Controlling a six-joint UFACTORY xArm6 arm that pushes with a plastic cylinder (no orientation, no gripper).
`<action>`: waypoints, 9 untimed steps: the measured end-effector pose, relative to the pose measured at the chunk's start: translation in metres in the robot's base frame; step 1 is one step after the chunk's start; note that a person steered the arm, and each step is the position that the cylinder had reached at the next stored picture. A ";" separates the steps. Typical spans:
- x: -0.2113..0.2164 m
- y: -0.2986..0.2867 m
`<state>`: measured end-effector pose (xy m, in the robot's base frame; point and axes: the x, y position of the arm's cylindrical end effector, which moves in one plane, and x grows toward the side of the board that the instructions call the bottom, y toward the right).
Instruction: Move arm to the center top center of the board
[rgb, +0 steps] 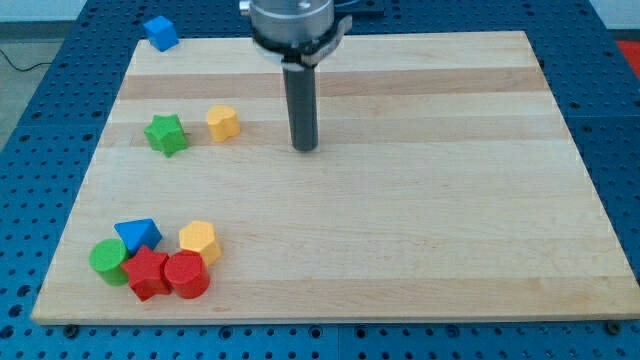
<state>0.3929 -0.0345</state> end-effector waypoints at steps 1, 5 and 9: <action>-0.022 -0.032; -0.057 -0.131; -0.149 -0.270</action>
<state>0.2442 -0.3049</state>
